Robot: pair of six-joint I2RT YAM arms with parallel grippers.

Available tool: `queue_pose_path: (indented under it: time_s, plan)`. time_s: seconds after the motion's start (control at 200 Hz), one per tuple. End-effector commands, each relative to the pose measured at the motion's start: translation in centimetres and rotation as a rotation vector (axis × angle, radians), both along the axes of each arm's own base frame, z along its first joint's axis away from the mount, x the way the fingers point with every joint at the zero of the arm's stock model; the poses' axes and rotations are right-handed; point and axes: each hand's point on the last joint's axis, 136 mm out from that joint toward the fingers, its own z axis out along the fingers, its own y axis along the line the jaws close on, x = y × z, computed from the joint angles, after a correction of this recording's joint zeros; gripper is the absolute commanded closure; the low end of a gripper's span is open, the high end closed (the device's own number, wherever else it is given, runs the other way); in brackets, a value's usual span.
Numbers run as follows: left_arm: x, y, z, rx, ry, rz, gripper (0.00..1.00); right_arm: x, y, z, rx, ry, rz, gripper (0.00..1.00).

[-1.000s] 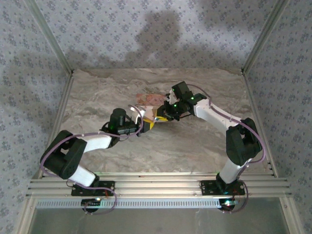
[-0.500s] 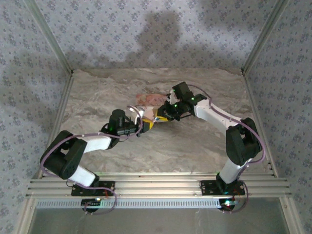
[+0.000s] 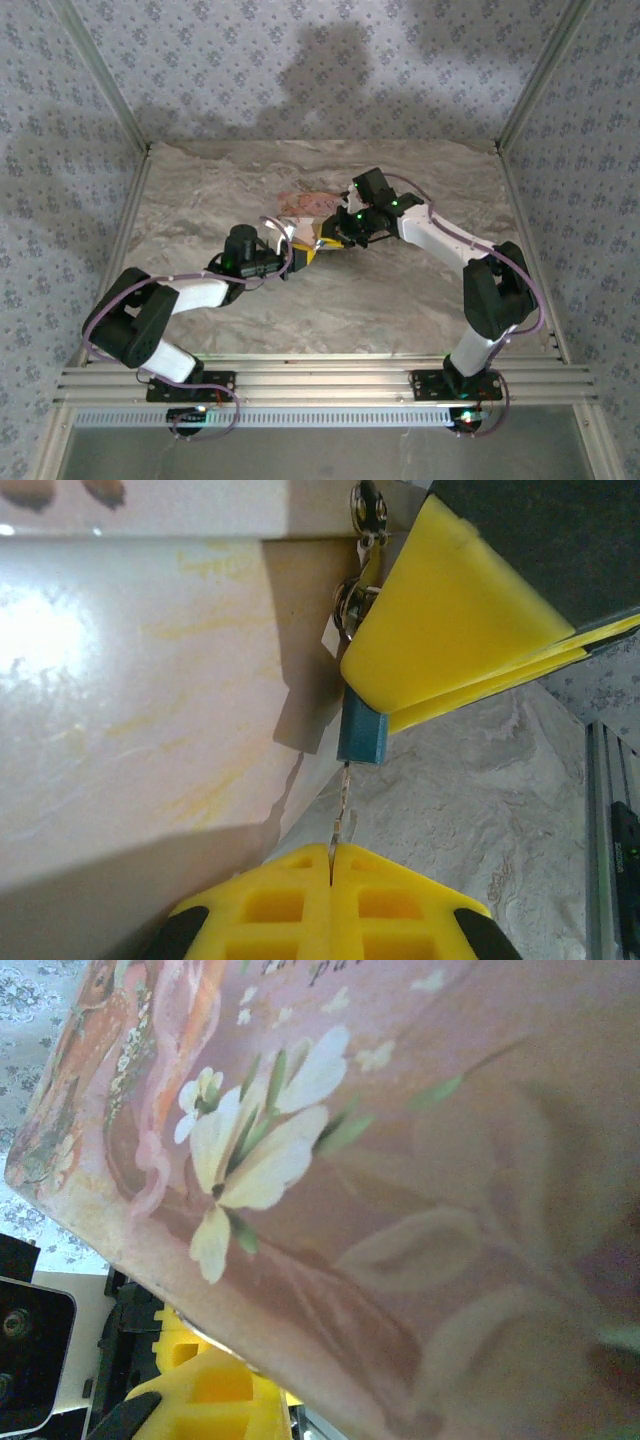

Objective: Unlock the padlock with the key

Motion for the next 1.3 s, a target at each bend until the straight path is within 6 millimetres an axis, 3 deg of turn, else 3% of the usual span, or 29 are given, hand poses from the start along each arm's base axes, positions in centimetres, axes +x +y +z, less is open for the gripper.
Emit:
queue_pose_path:
  time_s: [0.0, 0.889, 1.294]
  plan:
    - [0.1, -0.5, 2.0, -0.046, -0.062, -0.008, 1.00, 0.0, 1.2, 2.9, 0.078, -0.080, 0.034, 1.00]
    - [0.0, 0.5, 2.4, -0.077, -0.073, 0.058, 1.00, 0.4, 1.1, 2.0, 0.064, -0.073, 0.030, 1.00]
    - [-0.3, -0.1, 2.3, -0.080, -0.070, 0.035, 1.00, 0.4, 1.3, 1.8, 0.069, -0.067, 0.028, 1.00]
